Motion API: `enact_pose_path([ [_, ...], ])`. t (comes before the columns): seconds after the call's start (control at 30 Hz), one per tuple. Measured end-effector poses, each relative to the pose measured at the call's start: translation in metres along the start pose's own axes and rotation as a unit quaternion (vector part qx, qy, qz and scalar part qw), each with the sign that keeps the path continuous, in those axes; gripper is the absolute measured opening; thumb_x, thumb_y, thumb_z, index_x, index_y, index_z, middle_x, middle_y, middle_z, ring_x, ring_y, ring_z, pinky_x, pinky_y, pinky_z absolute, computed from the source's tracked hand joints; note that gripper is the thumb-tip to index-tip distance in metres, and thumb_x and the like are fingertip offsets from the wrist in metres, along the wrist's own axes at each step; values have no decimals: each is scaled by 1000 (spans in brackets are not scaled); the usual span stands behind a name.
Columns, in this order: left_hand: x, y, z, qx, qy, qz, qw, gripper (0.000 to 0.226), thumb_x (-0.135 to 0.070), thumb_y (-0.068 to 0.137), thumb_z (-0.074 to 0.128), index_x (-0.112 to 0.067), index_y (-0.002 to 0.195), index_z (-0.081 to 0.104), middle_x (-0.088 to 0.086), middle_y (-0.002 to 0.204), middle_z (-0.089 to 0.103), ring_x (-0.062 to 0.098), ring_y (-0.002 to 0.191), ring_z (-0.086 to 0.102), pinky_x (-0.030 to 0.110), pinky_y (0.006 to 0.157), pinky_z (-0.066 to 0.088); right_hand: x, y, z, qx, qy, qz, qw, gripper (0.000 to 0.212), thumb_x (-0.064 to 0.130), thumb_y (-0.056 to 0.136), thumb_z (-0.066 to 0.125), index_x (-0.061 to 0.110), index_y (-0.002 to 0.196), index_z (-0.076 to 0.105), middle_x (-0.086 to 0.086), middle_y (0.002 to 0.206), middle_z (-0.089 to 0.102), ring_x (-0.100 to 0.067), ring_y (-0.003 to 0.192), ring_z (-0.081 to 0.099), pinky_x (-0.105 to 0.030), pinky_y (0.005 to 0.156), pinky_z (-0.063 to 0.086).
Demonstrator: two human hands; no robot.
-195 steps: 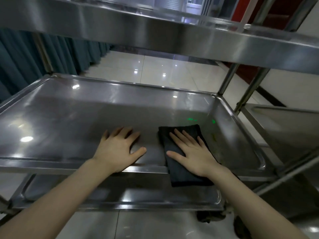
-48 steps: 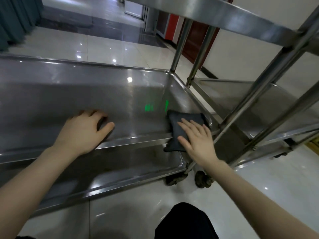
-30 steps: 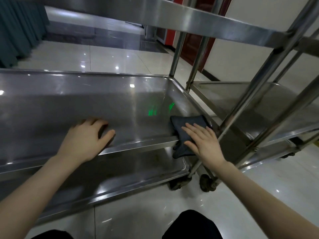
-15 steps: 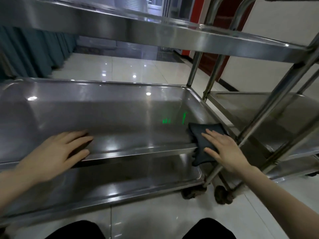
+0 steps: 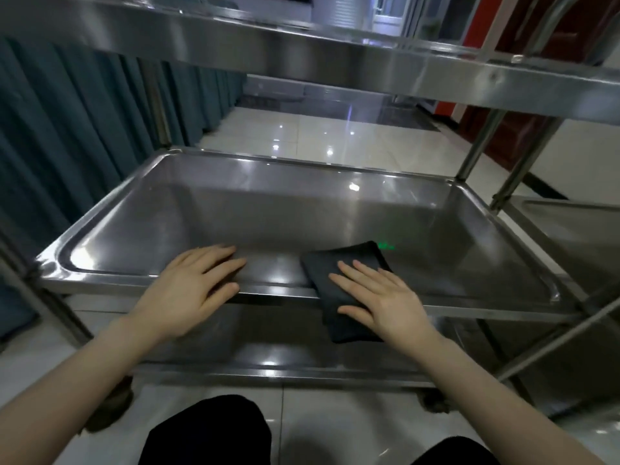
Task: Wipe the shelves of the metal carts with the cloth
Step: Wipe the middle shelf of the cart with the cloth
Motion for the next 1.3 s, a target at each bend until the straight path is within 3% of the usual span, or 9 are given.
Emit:
enact_pose_path([
  [0.13, 40, -38, 0, -7, 44, -48, 998, 66, -60, 97, 15, -25, 141, 50, 2, 146, 48, 26, 132, 48, 46, 104, 37, -46, -37, -11, 36, -6, 82, 996, 55, 53, 90, 53, 20, 133, 60, -2, 142, 53, -29, 129, 53, -48, 101, 47],
  [0.27, 42, -45, 5, -33, 38, -82, 995, 60, -56, 94, 28, -26, 141, 50, -3, 148, 46, 21, 138, 41, 43, 103, 32, -24, -31, -5, -6, -11, 114, 993, 53, 49, 90, 45, 19, 129, 64, -3, 138, 57, -29, 128, 54, -46, 97, 46],
  [0.4, 38, -45, 8, -50, 33, -90, 994, 59, -53, 93, 29, -25, 140, 51, -4, 148, 46, 19, 140, 38, 42, 104, 29, 53, 31, 15, -27, 24, 69, 997, 49, 51, 89, 54, 25, 130, 64, 1, 139, 56, -25, 129, 53, -45, 99, 47],
  [0.53, 47, -49, 7, -23, 32, -70, 997, 59, -54, 95, 22, -31, 147, 38, -5, 155, 35, 17, 143, 31, 38, 110, 25, 132, 95, 40, 37, 68, 11, 997, 53, 52, 96, 46, 29, 144, 48, 3, 153, 40, -23, 143, 35, -45, 112, 32],
  [0.7, 102, -82, -2, -36, 37, -146, 988, 61, -59, 96, 15, -33, 150, 26, -1, 158, 28, 18, 147, 19, 39, 120, 9, 82, 60, 21, -14, 36, -21, 999, 48, 48, 91, 56, 24, 132, 61, 1, 141, 54, -24, 128, 54, -45, 99, 49],
  [0.83, 120, -102, -1, -61, 33, -175, 982, 60, -61, 97, 20, -36, 152, 21, -1, 161, 18, 14, 149, 9, 39, 122, 2, 40, 28, 15, 18, 8, 11, 1000, 54, 52, 93, 39, 23, 134, 59, 4, 144, 50, -25, 130, 52, -42, 102, 42],
  [1.07, 124, -105, -4, -109, -41, -155, 981, 56, -57, 99, 19, -34, 150, 24, -7, 161, 14, 3, 149, -1, 27, 121, -7, 158, 116, 35, 24, 42, -19, 999, 51, 51, 94, 40, 27, 135, 59, 5, 145, 51, -22, 134, 48, -44, 103, 44],
  [1.2, 128, -109, -17, -153, -96, -161, 970, 52, -48, 100, 34, -29, 148, 33, -9, 157, 23, -17, 139, 2, 9, 115, -1, 230, 176, 58, 112, 64, -51, 990, 54, 53, 101, 32, 34, 152, 29, 9, 161, 21, -18, 150, 16, -42, 117, 19],
  [1.3, 129, -111, -20, -165, -91, -180, 965, 51, -46, 101, 36, -26, 147, 38, -8, 156, 29, -2, 141, 19, 22, 116, 16, 222, 176, 54, 125, 71, -69, 987, 54, 54, 101, 33, 36, 152, 28, 11, 161, 19, -15, 150, 15, -39, 118, 17],
])
Point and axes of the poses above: each hand's wrist, its own y-axis towards the middle knuckle, its own z-axis out of the palm, x = y × z, the point moved 2 cm from there along y, towards the middle knuckle
